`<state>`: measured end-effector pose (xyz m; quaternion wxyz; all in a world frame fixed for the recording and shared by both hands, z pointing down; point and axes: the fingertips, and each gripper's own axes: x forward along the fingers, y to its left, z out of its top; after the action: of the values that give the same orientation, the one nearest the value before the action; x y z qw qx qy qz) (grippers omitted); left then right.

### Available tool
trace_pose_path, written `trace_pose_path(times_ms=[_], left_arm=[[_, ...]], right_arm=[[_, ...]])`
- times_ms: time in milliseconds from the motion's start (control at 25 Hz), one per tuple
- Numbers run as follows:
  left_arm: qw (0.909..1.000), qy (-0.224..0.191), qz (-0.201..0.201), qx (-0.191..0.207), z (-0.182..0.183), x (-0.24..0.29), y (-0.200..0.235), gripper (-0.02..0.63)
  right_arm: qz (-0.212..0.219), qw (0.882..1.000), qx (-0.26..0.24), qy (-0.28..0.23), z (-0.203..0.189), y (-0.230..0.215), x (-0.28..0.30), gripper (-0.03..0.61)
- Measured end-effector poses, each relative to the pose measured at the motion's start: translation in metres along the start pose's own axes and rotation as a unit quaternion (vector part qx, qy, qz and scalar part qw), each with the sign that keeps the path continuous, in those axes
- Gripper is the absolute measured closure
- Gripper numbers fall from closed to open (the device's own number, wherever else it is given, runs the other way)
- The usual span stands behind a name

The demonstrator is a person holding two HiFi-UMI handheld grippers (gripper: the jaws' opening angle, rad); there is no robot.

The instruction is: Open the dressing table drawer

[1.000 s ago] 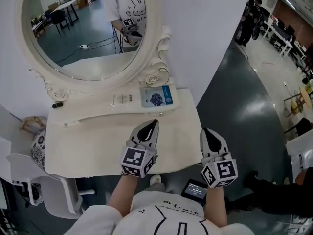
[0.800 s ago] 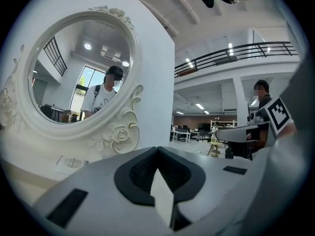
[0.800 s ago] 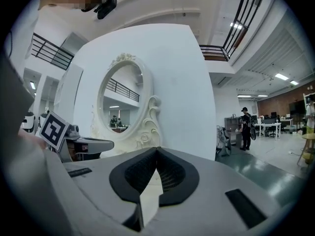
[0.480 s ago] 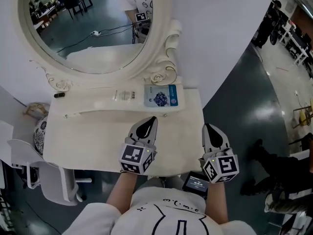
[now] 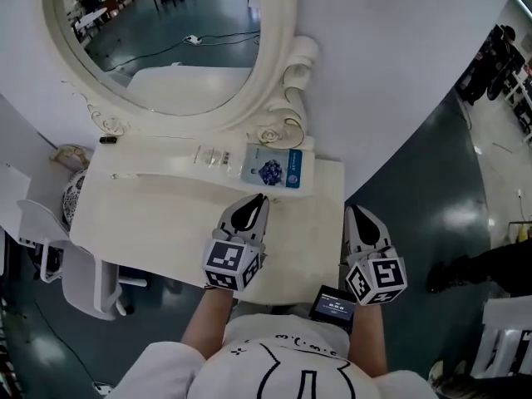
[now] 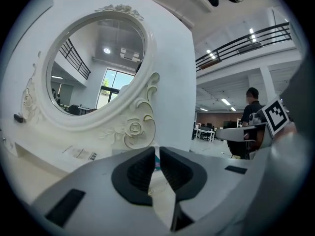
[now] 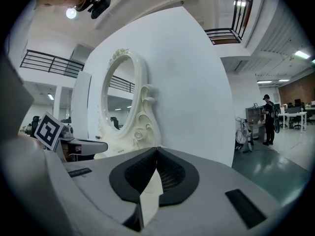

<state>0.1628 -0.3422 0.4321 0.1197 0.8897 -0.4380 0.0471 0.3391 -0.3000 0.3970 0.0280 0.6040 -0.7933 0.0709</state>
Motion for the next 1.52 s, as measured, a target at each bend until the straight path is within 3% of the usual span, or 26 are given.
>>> trace_pose_path(times_ms=[240, 520, 640, 1080, 1520], left_arm=[[0.9990, 0.015, 0.042, 0.002, -0.010, 0.005, -0.004, 0.438], [0.9948, 0.029, 0.097, -0.013, -0.028, 0.005, -0.002, 0.395], [0.9929, 0.037, 0.111, -0.021, -0.036, 0.004, 0.000, 0.334], [0.9875, 0.068, 0.138, -0.035, -0.064, 0.018, 0.008, 0.334], [0.9783, 0.137, 0.151, -0.034, -0.111, 0.043, 0.016, 0.334]], right_arm=[[0.040, 0.999, 0.003, 0.005, -0.004, -0.013, 0.012, 0.561], [0.063, 0.998, 0.020, 0.014, -0.016, -0.026, 0.015, 0.561], [0.070, 0.997, 0.025, 0.022, -0.023, -0.026, 0.018, 0.561], [0.074, 0.996, 0.041, 0.039, -0.039, -0.029, 0.025, 0.561], [0.076, 0.993, 0.059, 0.073, -0.073, -0.034, 0.040, 0.561]])
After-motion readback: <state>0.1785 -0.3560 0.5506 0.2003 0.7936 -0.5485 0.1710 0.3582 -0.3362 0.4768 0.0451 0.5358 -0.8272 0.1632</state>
